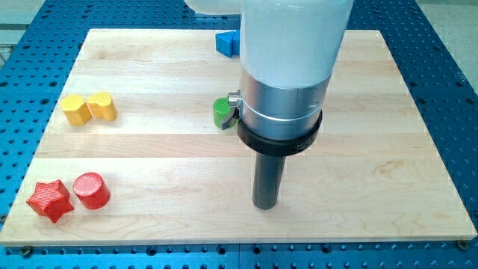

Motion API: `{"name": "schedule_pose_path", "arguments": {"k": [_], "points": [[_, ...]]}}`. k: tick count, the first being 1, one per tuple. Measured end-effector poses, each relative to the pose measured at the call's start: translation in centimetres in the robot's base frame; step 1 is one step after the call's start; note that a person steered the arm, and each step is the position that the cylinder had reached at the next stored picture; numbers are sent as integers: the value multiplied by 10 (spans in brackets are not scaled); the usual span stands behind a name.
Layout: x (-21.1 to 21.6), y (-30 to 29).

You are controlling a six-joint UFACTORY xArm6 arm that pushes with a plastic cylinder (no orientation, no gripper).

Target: Point your arm below the green circle

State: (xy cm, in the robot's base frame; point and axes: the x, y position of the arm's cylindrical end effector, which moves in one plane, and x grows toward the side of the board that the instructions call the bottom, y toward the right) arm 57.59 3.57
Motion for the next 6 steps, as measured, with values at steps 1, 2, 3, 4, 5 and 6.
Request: {"name": "schedule_pose_path", "arguments": {"k": [1, 2, 3, 4, 5, 6], "points": [[-9, -10], [-25, -19], [-64, -18], [-77, -25], [-80, -89], [-127, -97]]}}
